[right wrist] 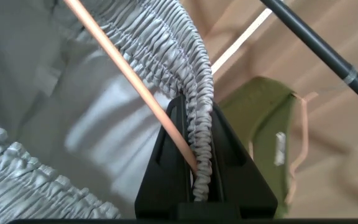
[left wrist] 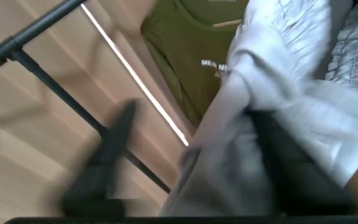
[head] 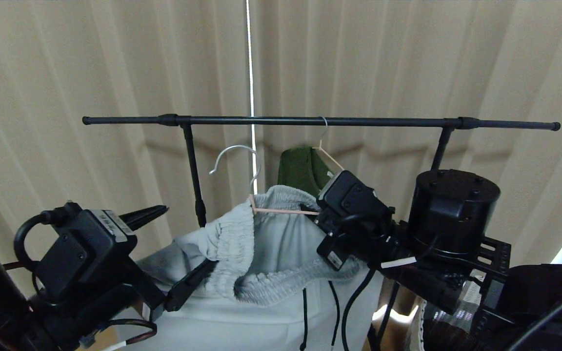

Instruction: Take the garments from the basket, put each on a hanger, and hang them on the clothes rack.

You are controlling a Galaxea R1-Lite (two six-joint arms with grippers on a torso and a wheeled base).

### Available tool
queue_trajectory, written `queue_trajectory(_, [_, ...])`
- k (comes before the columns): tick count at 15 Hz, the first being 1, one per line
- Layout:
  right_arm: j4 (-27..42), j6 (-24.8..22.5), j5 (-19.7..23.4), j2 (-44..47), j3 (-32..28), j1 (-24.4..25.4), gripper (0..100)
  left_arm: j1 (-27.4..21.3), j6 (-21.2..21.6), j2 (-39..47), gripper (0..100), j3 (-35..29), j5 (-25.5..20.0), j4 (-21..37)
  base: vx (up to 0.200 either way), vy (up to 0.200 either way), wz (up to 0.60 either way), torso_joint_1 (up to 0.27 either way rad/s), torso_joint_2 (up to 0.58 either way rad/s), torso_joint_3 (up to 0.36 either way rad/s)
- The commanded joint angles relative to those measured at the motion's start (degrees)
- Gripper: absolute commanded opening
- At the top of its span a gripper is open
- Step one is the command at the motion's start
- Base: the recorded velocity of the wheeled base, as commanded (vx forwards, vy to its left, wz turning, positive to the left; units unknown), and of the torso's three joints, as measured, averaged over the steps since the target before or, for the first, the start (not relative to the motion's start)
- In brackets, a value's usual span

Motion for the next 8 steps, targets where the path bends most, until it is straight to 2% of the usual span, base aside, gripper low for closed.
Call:
queue_trajectory(1, [0.3, 0.0, -0.2, -2.7, 1.1, -2.5, 0, -0.2, 0.0, -7.0, 100, 0.4, -0.1, 0.3, 0.0, 0.0, 0.0, 0.0, 0.0, 0.0])
queue_trajectory(7, [0.1, 0.0, -1.2, -8.7, 5.4, -7.0, 0, -1.0, 0.0, -11.8, 100, 2.2, 0.0, 0.5, 0.0, 0.0, 0.0, 0.0, 0.0, 0.0])
queue_trajectory(8, [-0.1, 0.1, -1.0, -12.1, 7.5, -9.3, 0, -0.4, -0.8, -12.4, 100, 7.0, 0.3, 0.5, 0.0, 0.0, 0.0, 0.0, 0.0, 0.0])
